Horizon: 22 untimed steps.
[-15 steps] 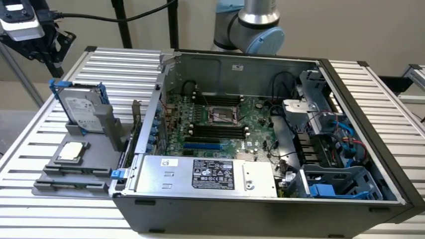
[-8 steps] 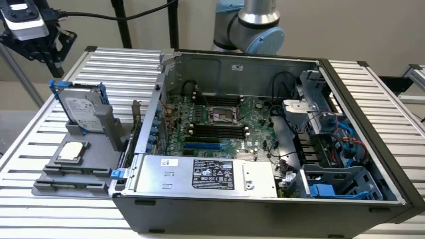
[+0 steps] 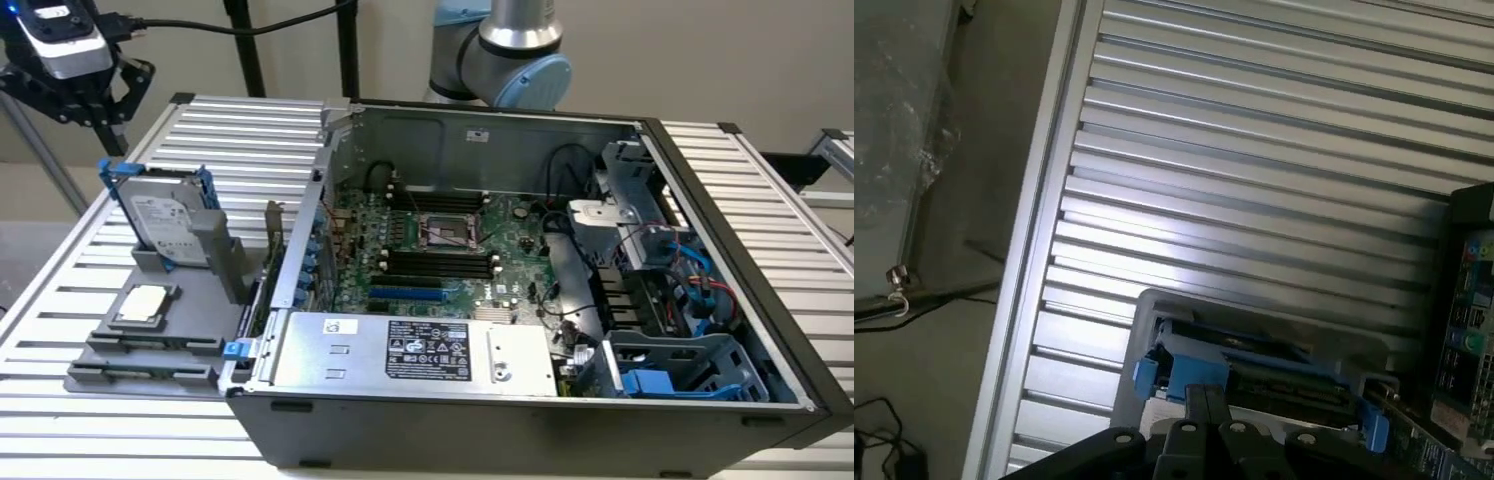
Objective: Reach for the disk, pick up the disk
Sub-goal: 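Pick up the disk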
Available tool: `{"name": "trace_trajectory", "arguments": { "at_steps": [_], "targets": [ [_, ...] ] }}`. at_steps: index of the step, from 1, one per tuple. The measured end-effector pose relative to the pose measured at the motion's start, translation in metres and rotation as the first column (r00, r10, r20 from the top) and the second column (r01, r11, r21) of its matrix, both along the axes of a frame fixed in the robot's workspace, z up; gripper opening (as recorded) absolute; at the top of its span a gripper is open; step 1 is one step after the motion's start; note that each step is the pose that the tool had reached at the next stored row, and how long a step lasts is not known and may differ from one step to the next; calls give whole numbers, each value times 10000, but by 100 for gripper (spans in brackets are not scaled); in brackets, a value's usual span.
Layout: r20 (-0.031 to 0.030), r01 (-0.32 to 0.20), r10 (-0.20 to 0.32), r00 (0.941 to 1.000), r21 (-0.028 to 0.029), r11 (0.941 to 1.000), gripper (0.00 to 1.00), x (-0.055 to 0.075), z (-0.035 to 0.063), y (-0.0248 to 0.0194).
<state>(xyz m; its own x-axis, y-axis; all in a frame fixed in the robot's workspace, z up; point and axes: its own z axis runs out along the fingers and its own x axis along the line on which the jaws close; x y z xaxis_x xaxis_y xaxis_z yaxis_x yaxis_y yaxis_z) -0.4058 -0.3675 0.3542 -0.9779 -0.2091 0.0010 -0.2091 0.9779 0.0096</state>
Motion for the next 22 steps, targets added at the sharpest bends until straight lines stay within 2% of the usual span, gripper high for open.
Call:
{"name": "trace_trajectory", "arguments": {
  "at_steps": [5,10,16,22],
  "targets": [
    [0,-780,780,9969,0,9969,11,1,0,0],
    [0,-1562,1562,9877,0,9877,11,1,0,0],
    [0,-2502,2502,9682,1,9682,11,1,0,0],
    [0,-3420,3420,9397,-1,9397,11,2,0,0]
  ]
}}
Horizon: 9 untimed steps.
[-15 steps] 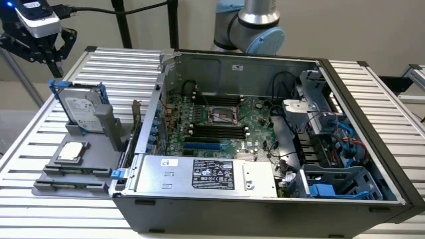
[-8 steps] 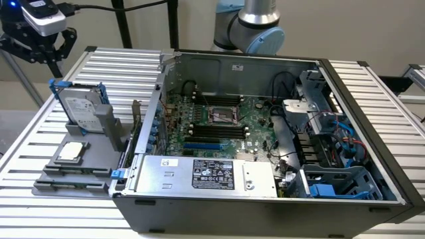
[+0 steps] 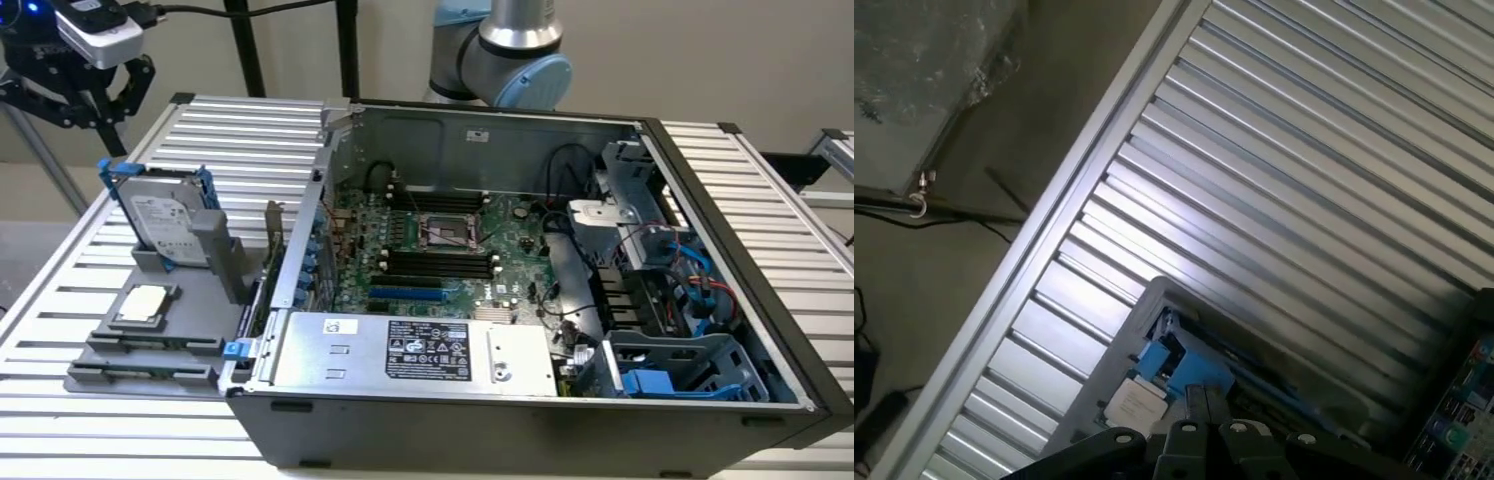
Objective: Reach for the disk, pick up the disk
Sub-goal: 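Pick up the disk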
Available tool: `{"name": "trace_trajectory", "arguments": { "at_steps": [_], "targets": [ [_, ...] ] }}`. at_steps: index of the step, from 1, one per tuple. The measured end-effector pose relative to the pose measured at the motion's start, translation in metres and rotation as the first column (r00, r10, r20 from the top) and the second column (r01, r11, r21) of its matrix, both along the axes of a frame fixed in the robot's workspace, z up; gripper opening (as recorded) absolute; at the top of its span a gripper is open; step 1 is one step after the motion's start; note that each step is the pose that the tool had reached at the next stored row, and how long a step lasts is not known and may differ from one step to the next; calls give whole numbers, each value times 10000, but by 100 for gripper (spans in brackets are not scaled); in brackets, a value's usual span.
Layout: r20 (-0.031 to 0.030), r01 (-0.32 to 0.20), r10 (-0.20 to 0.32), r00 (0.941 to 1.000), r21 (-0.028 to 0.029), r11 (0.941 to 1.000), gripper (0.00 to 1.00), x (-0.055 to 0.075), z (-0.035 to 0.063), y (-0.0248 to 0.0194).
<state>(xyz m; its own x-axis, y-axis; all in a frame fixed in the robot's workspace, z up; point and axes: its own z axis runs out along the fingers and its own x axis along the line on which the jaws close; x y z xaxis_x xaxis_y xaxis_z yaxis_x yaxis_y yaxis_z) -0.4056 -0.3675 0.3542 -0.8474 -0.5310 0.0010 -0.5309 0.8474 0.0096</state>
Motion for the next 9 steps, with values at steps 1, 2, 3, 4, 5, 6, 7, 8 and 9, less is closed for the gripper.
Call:
{"name": "trace_trajectory", "arguments": {
  "at_steps": [1,2,3,4,5,6,7,8,9],
  "targets": [
    [0,-162,162,9999,1,9999,11,0,0,0],
    [-1,-319,319,9995,1,9995,11,0,0,0],
    [0,-476,476,9989,1,9989,11,0,0,0],
    [-2,-632,632,9980,1,9980,11,0,0,0],
    [-1,-789,789,9969,1,9969,11,0,0,0],
    [-1,-946,946,9955,1,9955,11,0,0,0],
    [-1,-1101,1101,9939,1,9939,11,0,0,0],
    [-1,-1265,1265,9920,1,9920,11,0,0,0],
    [0,-1426,1426,9898,1,9898,11,0,0,0]
  ]
}}
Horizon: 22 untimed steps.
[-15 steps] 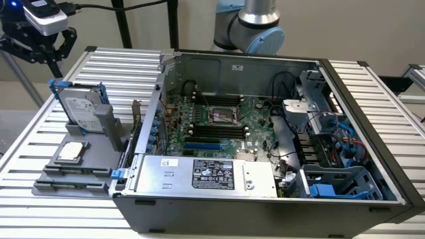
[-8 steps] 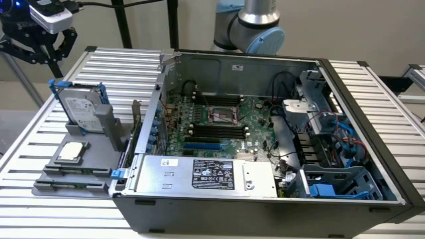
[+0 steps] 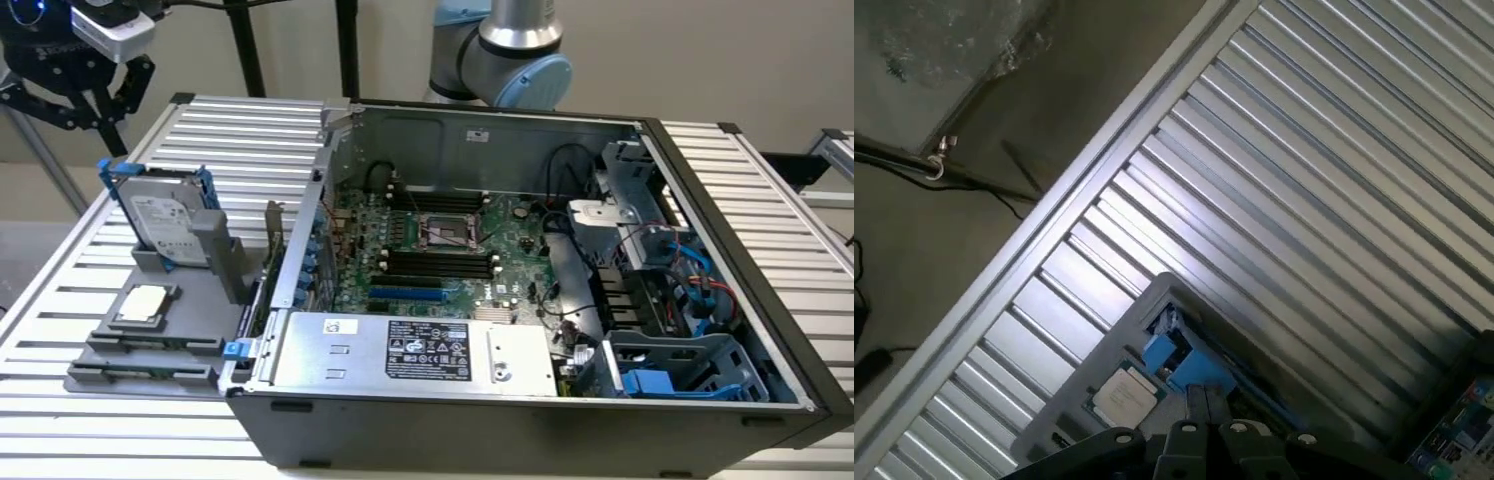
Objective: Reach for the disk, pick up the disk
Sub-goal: 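Pick up the disk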
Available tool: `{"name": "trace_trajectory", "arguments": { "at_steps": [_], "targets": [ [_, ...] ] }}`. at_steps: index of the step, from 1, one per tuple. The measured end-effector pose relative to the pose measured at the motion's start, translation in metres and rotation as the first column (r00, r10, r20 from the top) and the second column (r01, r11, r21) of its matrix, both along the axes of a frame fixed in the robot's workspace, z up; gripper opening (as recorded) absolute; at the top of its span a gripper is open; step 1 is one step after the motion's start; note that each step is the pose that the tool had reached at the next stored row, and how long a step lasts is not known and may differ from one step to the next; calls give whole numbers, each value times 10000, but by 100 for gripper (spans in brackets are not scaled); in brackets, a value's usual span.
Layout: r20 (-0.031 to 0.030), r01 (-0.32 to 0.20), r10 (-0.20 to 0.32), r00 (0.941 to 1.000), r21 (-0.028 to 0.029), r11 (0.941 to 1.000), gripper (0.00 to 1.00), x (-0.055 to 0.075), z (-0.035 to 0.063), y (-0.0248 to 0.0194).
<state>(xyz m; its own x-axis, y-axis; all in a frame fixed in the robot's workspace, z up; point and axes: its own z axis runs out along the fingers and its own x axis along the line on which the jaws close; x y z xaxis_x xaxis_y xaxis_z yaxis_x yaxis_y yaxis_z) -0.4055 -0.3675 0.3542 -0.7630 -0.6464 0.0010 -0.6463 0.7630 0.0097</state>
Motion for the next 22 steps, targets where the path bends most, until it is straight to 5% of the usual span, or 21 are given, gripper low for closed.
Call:
{"name": "trace_trajectory", "arguments": {
  "at_steps": [6,11,17,22],
  "targets": [
    [0,-945,945,9955,0,9955,11,0,0,0],
    [0,-1749,1749,9846,0,9846,11,0,0,0],
    [-1,-2666,2666,9638,1,9638,11,0,0,0],
    [0,-3400,3400,9404,2,9404,11,0,0,0]
  ]
}}
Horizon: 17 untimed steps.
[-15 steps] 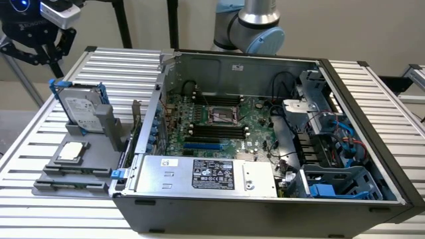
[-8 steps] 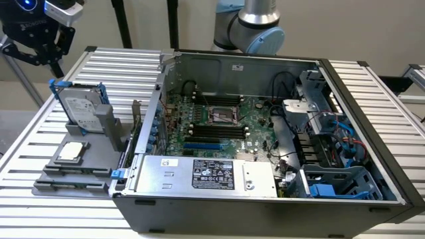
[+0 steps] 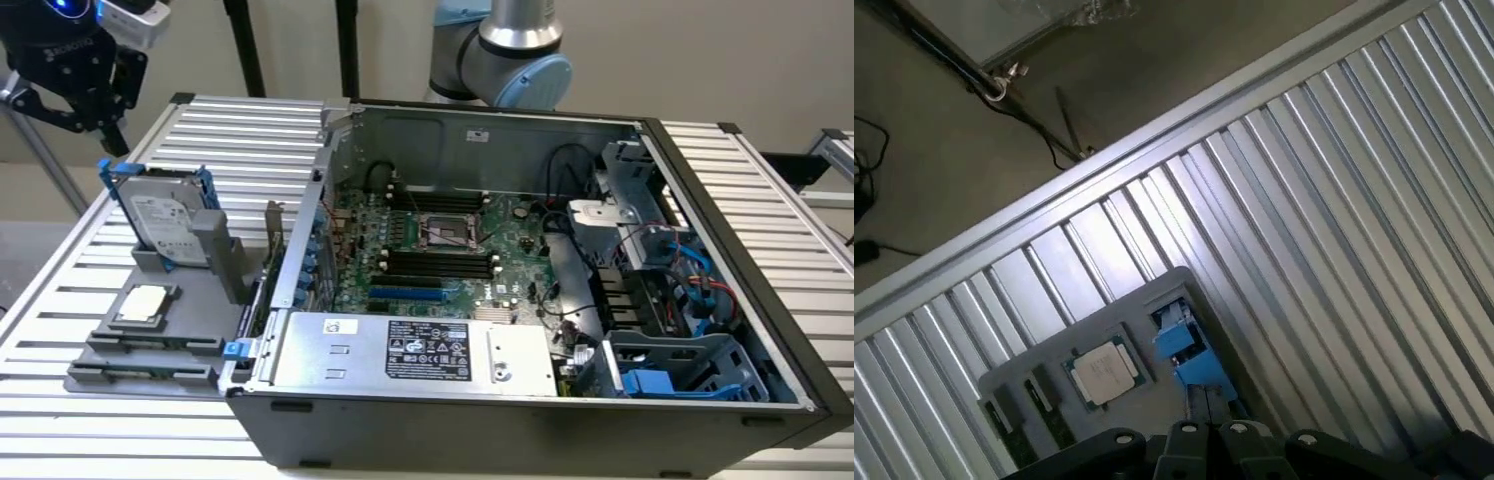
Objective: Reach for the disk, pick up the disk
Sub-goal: 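Pick up the disk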
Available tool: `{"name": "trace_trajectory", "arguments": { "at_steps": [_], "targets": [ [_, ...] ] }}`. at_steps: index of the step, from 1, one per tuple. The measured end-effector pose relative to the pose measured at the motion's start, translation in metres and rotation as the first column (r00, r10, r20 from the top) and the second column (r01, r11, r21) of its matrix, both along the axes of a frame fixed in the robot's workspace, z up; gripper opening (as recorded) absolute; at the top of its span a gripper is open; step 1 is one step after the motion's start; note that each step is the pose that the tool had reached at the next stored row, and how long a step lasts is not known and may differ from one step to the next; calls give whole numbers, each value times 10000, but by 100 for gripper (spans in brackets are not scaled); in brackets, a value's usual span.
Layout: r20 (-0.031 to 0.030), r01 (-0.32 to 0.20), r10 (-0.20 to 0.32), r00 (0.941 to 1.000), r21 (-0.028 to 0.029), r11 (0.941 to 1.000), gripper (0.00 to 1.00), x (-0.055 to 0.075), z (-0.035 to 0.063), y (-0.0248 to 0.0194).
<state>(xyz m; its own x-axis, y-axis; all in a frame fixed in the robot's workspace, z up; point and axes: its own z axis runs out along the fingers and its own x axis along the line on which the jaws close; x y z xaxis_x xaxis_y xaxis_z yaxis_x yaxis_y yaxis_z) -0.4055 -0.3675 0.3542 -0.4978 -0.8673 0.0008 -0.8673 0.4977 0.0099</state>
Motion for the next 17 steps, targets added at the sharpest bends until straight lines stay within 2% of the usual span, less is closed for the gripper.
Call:
{"name": "trace_trajectory", "arguments": {
  "at_steps": [10,14,17],
  "targets": [
    [3,-1102,1102,9939,28,9939,11,38,-1,0],
    [2,-1794,1794,9838,28,9838,11,39,0,0],
    [2,-2339,2339,9723,29,9723,11,39,-2,0]
  ]
}}
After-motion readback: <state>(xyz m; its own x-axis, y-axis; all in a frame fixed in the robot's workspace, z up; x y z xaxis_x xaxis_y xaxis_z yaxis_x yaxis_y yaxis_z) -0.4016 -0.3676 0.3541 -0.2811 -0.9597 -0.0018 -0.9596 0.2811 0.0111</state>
